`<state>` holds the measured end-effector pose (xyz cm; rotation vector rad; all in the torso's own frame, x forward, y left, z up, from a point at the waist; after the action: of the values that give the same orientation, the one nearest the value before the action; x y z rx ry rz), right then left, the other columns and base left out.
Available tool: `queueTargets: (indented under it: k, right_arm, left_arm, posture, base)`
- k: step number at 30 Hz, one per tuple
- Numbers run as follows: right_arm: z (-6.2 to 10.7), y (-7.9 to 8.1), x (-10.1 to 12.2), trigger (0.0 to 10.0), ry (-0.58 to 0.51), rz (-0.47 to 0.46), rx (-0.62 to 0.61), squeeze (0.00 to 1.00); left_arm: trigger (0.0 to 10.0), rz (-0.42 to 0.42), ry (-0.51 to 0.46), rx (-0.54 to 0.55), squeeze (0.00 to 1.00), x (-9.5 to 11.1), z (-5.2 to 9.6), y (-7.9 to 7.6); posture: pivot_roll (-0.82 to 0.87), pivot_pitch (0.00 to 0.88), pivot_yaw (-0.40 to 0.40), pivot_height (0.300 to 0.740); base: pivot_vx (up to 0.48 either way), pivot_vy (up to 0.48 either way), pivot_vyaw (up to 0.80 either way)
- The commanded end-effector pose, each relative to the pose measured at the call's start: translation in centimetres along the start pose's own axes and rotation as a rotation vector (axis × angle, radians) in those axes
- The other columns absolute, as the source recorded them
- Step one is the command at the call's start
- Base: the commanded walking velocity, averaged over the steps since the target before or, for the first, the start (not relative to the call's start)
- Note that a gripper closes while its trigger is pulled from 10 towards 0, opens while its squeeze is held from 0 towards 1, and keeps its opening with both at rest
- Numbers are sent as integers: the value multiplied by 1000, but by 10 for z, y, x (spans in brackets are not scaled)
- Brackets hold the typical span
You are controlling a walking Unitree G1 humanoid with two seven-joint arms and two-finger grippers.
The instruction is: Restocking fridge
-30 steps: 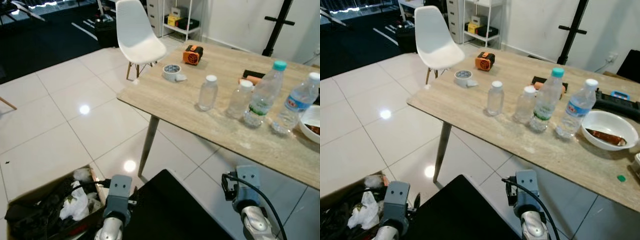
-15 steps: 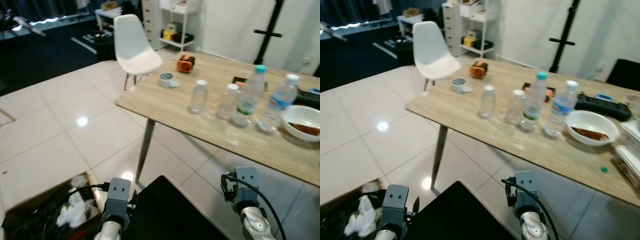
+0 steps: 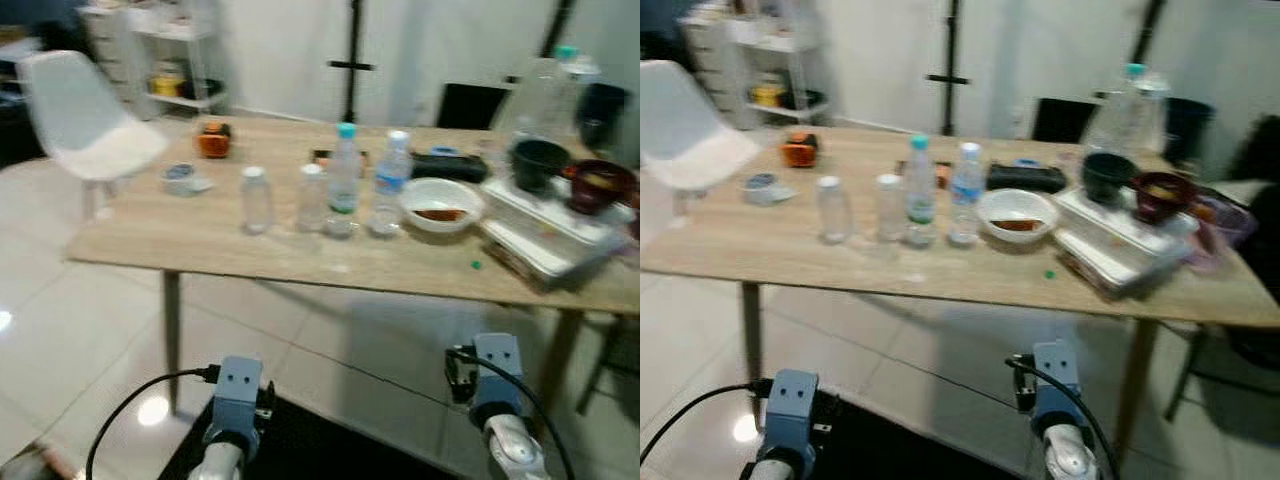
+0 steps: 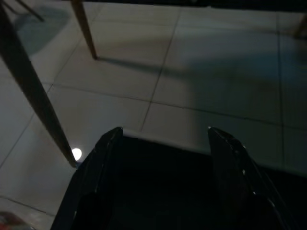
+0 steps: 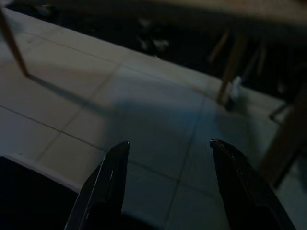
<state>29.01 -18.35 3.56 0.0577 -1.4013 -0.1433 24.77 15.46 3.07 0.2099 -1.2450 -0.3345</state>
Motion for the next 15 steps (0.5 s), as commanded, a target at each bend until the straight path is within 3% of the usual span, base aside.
queueTargets:
  k: [1, 15]
  right_arm:
    - [1, -2, -5, 10000, 23, -6, -12, 0]
    - [1, -2, -4, 10000, 23, -3, -14, 0]
  left_arm:
    - [10000, 9, 15, 3, 0, -2, 1, -1]
    - [10000, 7, 24, 10, 0, -3, 1, -2]
  posture:
    - [-78, 138, 25, 721]
    - [-79, 140, 24, 721]
  base:
    - [0, 0, -800]
    - [0, 0, -800]
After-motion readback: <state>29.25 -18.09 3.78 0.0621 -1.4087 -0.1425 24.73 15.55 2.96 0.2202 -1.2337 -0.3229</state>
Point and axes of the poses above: a point about 5 cm out from each wrist's last joint towards the gripper, its own z axis pointing back from the gripper into the wrist, its own x axis along the axis of the wrist's last joint, y = z × x, the point moved 1 cm from there along -z, pointing out of the wrist towards the gripper, and after that the axes turned 14 degrees about -z, right-handed, at the moved point
